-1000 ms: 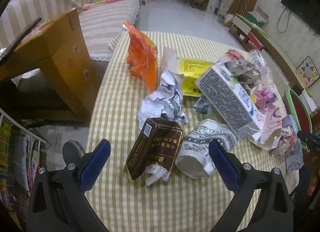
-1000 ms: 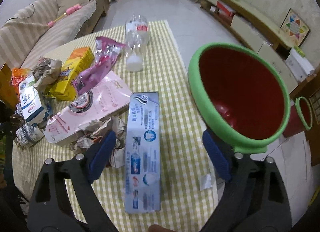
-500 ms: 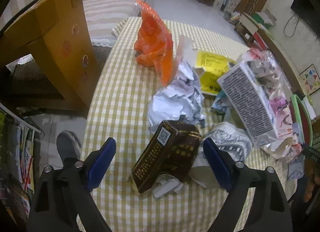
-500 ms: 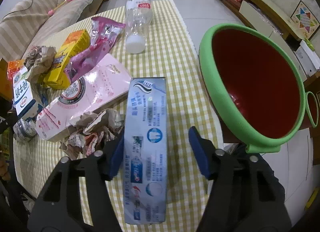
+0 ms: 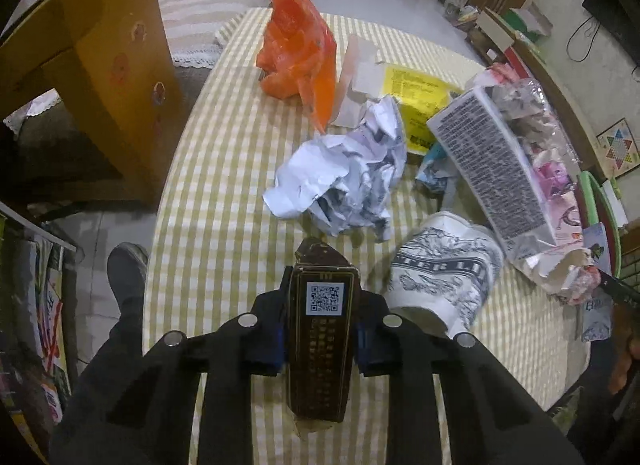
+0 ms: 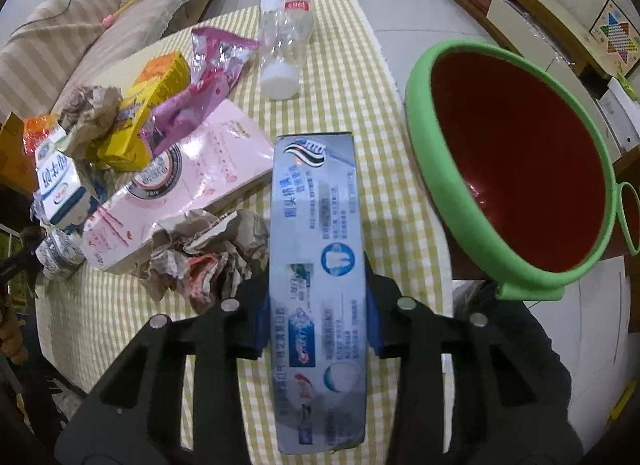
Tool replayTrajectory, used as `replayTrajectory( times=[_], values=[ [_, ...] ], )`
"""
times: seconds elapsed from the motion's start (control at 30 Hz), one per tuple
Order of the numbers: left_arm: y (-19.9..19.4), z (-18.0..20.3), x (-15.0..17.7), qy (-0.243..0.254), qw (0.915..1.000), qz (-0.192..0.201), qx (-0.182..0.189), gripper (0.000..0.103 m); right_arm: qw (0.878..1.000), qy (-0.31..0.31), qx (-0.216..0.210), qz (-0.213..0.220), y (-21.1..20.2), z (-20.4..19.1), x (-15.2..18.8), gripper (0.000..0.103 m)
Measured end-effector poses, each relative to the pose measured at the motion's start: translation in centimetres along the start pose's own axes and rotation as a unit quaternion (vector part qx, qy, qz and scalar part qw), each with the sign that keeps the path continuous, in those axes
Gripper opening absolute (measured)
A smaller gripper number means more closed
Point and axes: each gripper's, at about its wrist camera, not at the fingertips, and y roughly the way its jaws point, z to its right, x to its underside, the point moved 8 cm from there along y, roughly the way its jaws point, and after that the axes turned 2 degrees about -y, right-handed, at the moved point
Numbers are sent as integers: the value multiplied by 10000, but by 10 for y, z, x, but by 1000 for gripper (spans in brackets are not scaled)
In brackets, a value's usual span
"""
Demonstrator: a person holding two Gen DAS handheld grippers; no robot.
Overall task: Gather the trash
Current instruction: 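Carry both boxes over the red bucket and open both tools to drop them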
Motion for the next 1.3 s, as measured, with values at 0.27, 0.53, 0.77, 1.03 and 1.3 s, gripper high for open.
replayTrajectory(
  times=[0.27, 0.53, 0.77, 1.03, 1.3],
  values=[
    [-41, 8, -1, 40, 9993, 363, 104, 22, 9994, 123, -151, 300, -32, 4, -4, 36],
    [-81, 28, -8, 214, 9968, 728, 251, 22, 9973, 168, -346, 628, -63, 2, -11, 36],
    [-100, 66, -13, 504, 9938, 878, 451, 22, 9952, 244, -456, 826, -79, 6, -16, 36],
    [-107, 128, -23, 968, 9884, 914, 727, 22, 9923, 422, -456, 1070, -92, 29, -30, 36],
    [-105, 216, -42, 1523, 9771, 875, 1202, 22, 9886, 744, -246, 1287, -104, 80, -46, 36]
  ],
)
